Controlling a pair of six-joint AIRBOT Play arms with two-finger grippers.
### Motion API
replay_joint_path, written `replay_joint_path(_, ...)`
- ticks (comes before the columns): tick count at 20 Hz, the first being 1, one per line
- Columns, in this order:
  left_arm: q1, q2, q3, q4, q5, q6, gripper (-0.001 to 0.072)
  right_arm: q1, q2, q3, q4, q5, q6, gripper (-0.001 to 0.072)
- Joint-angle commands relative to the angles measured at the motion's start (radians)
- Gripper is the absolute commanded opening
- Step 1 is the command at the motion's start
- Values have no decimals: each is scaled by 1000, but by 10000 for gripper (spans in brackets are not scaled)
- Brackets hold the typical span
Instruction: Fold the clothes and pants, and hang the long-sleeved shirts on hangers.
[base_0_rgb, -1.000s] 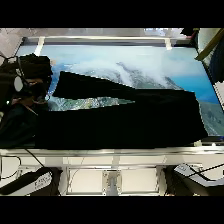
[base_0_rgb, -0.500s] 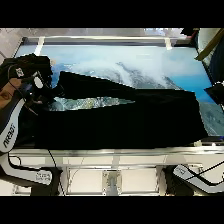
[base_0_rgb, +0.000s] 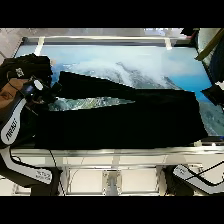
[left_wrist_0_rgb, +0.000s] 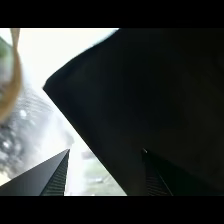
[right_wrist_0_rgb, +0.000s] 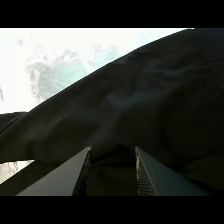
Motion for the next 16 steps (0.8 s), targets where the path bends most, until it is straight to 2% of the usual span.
replay_joint_path(1, 22, -17, 0, -23, 21, -59, 487, 1, 0, 1, -11, 18, -1, 322)
replay_joint_path(6, 22, -41, 0, -62, 134, -61, 474, 1, 0, 1, -10, 49, 0, 322)
replay_joint_path(8, 21, -54, 0, -72, 164, -61, 308, 1, 0, 1, -10, 51, 0, 322)
replay_joint_path(9, 21, -57, 0, -75, 167, -61, 183, 1, 0, 1, -10, 51, 0, 322)
replay_joint_path(10, 18, -57, 0, -74, 169, -58, 5, 1, 0, 1, -10, 51, 0, 321)
replay_joint_path(14, 19, 7, 2, -74, 214, -30, 8, 1, 0, 1, -10, 55, 0, 322)
replay_joint_path(16, 19, 85, 2, -74, 237, 60, 9, 1, 0, 1, -10, 58, 0, 322)
